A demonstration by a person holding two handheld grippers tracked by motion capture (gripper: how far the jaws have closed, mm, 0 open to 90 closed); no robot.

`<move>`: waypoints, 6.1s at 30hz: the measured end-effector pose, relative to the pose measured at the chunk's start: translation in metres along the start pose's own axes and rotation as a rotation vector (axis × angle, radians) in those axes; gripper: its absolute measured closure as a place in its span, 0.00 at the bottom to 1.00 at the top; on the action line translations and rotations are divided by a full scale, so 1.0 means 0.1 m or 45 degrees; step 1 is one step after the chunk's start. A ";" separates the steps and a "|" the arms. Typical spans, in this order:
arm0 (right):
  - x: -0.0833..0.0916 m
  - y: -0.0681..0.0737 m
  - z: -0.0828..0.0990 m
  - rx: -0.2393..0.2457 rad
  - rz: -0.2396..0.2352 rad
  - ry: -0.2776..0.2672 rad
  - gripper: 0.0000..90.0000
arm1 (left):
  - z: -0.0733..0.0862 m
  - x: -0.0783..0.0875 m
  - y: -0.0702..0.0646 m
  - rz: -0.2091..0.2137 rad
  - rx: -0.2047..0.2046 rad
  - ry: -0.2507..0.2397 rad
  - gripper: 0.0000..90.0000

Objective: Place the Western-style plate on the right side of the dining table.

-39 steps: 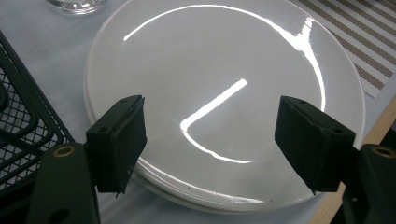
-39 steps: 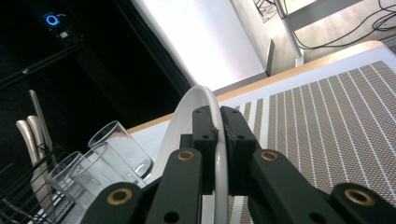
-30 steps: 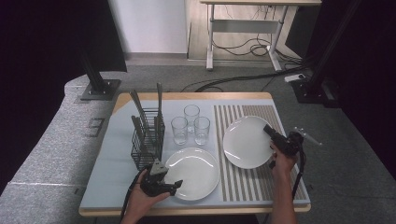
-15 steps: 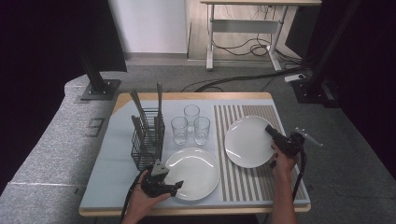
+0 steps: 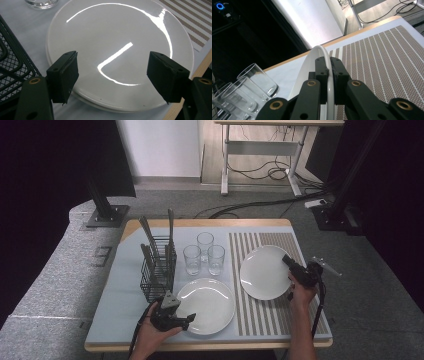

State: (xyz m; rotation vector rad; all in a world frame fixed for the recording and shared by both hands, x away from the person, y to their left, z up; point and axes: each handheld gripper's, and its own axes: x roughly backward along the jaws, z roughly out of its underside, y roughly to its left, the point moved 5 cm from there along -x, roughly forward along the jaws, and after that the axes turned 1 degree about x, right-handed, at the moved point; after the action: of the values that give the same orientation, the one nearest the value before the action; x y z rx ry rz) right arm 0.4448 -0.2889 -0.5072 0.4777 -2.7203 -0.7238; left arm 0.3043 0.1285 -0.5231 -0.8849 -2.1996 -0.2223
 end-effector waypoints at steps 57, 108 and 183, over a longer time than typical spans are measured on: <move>-0.12 -0.33 0.16 -0.023 0.129 0.108 0.88 | 0.02 -0.01 0.00 -0.001 -0.005 0.014 0.28; -0.14 -0.52 0.24 -0.018 0.226 0.217 0.79 | 0.04 -0.05 -0.02 0.011 -0.013 0.037 0.28; -0.32 -0.48 0.14 0.116 0.331 0.296 0.58 | 0.03 0.01 0.02 0.002 -0.005 0.022 0.28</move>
State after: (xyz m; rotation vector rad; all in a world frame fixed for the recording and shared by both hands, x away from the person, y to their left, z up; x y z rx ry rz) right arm 0.4799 -0.3102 -0.5499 0.2057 -2.5384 -0.4477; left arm 0.3034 0.1322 -0.5245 -0.8840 -2.1832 -0.2326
